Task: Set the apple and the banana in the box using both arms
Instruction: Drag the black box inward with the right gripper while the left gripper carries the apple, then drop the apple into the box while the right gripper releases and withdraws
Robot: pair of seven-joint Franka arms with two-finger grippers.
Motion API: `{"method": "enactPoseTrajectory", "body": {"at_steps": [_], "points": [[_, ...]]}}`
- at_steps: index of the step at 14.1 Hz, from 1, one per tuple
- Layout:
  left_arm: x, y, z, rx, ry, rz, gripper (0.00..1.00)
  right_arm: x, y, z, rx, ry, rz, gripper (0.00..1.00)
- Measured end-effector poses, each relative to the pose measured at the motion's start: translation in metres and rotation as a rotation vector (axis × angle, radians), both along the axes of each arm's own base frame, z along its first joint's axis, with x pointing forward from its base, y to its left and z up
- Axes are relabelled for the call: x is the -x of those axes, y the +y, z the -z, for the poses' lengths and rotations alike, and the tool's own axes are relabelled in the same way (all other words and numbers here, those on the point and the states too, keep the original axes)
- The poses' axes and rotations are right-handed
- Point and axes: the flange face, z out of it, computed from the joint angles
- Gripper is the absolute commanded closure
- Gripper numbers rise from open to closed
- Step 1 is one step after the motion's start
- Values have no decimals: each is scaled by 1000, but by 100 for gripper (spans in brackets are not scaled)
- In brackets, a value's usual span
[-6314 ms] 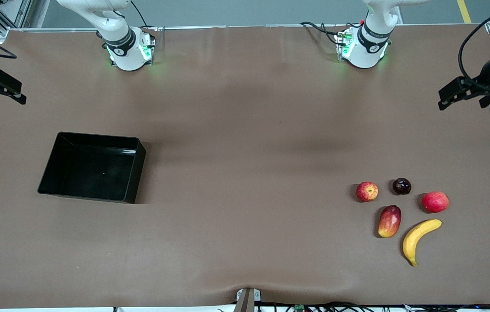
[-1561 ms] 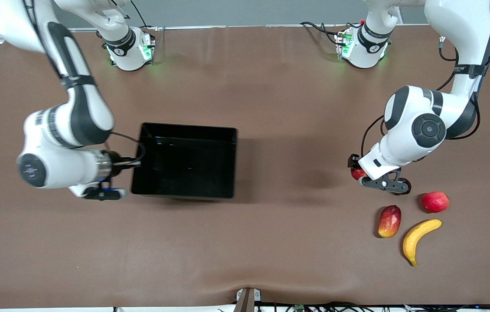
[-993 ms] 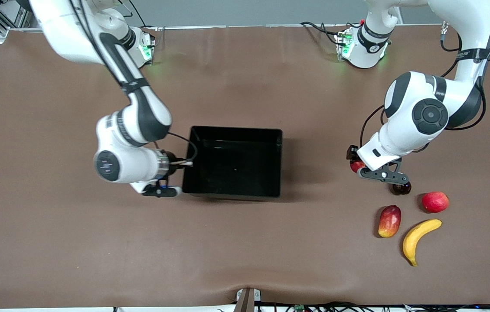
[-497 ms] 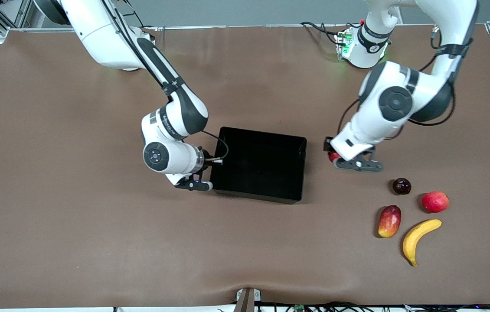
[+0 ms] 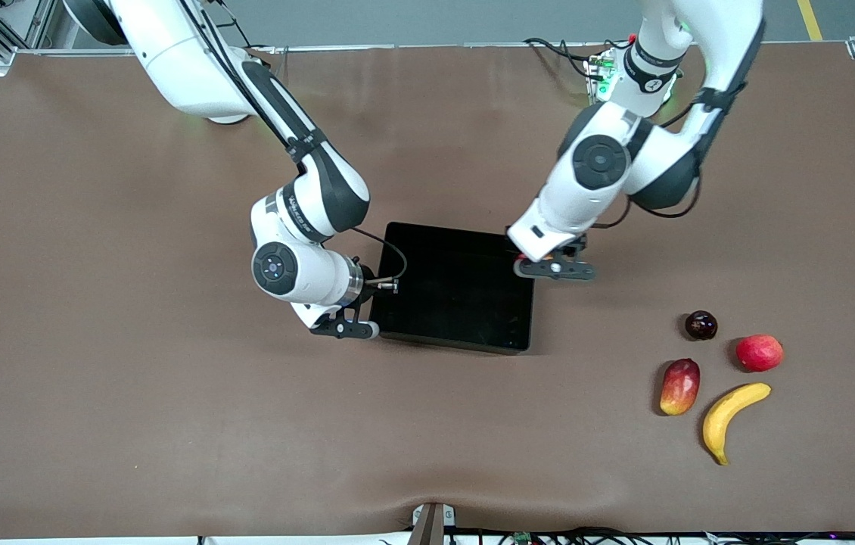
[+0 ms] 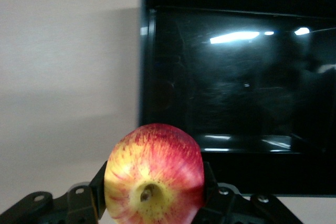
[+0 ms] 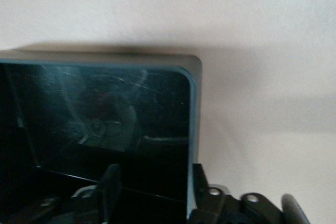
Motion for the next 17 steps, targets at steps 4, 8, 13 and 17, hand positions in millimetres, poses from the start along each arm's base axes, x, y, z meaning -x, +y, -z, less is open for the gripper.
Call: {"method": "enactPoseTrajectory", "body": {"at_steps": [4, 8, 13, 17], "points": [[2, -36, 22, -44, -55, 120, 100, -26, -35, -56, 13, -27, 22, 0], [-3, -54, 62, -53, -45, 146, 100, -51, -88, -110, 77, -54, 25, 0], [4, -64, 101, -53, 1, 121, 100, -70, -156, -170, 177, -99, 54, 0], [13, -71, 120, -66, 23, 95, 99, -66, -223, -229, 195, -123, 89, 0]]}}
